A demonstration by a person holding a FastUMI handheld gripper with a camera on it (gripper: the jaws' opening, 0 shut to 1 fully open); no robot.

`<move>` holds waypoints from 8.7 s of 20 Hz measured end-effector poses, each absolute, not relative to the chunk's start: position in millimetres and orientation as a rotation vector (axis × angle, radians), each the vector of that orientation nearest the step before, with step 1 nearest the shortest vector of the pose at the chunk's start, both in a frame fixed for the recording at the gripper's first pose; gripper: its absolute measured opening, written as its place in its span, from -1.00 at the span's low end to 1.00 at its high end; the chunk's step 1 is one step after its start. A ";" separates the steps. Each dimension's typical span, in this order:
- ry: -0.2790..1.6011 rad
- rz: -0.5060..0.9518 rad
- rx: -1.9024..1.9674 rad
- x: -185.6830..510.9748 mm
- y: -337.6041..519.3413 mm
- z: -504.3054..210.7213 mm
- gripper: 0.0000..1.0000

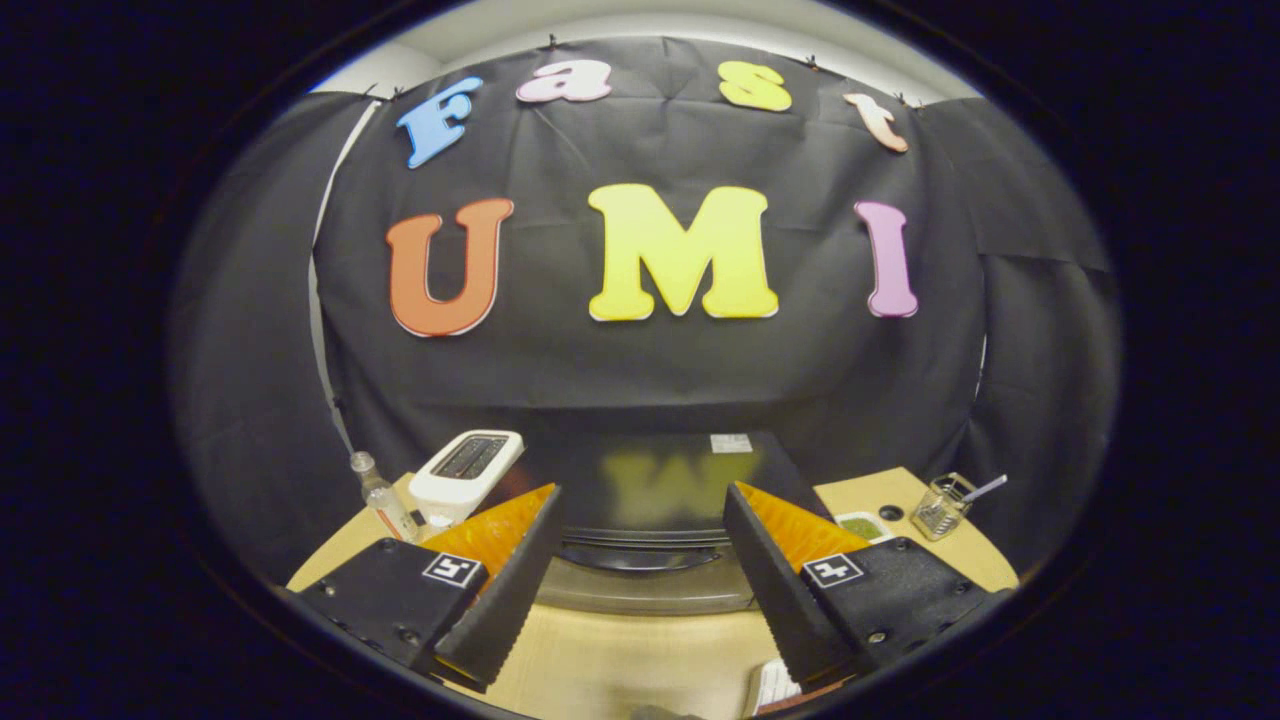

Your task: Open the toaster oven, put the food inside, and close the toaster oven door.

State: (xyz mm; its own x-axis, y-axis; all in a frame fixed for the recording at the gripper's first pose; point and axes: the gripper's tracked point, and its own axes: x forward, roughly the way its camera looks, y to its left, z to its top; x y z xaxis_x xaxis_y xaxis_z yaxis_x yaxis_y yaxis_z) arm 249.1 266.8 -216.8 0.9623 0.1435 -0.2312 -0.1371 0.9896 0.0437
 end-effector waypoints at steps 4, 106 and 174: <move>0.305 0.103 0.002 284.0 270.6 -258.6 1.00; 0.576 0.358 0.751 96.0 220.0 -259.4 -0.64; 0.612 0.182 -0.040 17.5 218.0 -373.6 0.89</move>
